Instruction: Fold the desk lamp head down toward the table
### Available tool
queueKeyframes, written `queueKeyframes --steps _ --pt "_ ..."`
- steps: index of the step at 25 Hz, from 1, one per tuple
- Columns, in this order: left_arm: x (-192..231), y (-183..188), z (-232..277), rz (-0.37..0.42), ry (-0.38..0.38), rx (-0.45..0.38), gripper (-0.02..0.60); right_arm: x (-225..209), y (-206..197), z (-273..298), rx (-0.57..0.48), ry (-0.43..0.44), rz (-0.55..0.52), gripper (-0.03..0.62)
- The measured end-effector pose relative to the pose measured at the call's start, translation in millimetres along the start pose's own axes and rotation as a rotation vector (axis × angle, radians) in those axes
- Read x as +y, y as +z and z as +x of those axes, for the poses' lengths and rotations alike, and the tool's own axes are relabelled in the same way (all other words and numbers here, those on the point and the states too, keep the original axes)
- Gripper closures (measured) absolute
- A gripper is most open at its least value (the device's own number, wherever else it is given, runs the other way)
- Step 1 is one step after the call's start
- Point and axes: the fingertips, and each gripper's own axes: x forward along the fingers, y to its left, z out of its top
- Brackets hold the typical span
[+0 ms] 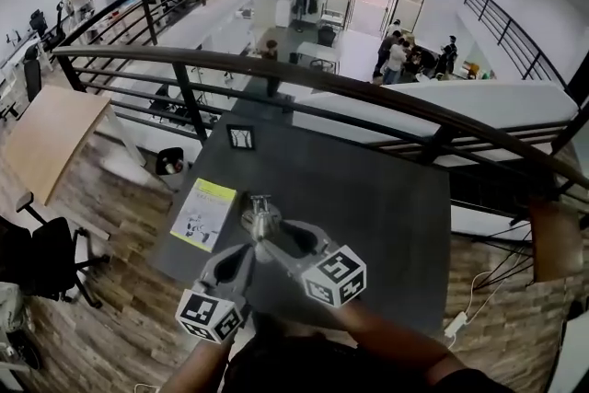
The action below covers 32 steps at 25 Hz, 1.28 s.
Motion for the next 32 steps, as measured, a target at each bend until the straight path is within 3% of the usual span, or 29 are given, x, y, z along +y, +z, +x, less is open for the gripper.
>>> queueKeyframes --steps 8,20,32 --pt "38.6 5.2 21.6 -0.012 -0.082 0.022 0.58 -17.4 -3.9 36.6 0.035 -0.086 0.024 0.375" --pt "54.6 -2.0 32.7 -0.018 -0.22 0.086 0.58 -14.8 -8.6 39.9 0.029 -0.167 -0.003 0.375" --pt "50.7 -7.5 29.5 -0.028 -0.257 0.107 0.58 -2.3 -12.7 28.9 0.036 -0.173 -0.029 0.384"
